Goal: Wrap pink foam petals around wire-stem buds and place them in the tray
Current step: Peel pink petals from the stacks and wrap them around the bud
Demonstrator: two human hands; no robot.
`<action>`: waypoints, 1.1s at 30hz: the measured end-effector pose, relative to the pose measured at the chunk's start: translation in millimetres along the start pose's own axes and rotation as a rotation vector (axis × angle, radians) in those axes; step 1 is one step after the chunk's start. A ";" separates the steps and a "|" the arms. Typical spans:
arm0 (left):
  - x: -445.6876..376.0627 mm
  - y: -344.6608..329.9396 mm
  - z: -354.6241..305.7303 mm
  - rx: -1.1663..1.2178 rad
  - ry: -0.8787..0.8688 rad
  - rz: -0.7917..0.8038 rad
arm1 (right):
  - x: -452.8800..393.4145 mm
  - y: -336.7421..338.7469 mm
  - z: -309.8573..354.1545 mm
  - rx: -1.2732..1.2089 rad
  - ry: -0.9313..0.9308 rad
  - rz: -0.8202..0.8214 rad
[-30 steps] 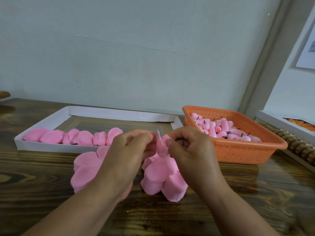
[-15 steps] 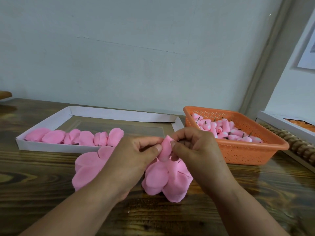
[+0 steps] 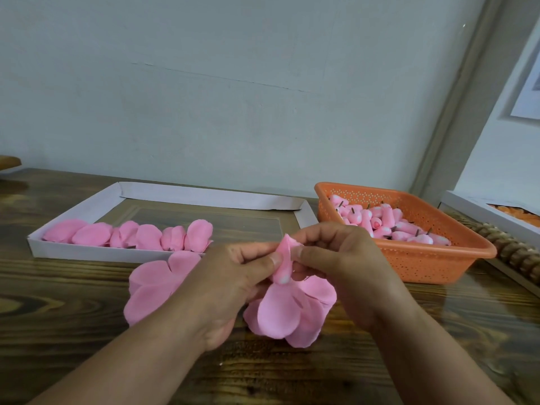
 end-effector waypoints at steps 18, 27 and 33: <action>6.8 -5.8 -4.9 0.043 0.065 0.134 | -2.5 6.2 0.4 0.002 0.012 0.152; 8.2 -6.5 -4.3 0.032 0.094 0.106 | -1.6 7.0 2.3 0.065 0.024 0.219; 8.1 -4.2 -5.5 0.058 0.087 0.075 | -1.4 5.1 6.4 0.069 0.073 0.167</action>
Point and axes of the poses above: each hand's wrist, its own x-axis away from the middle knuckle, its own y-axis out of the back of the hand, z = x × y, the point moved 5 cm from there along -x, towards the middle knuckle, and after that the axes turned 13 degrees about y, right-handed, at the moved point
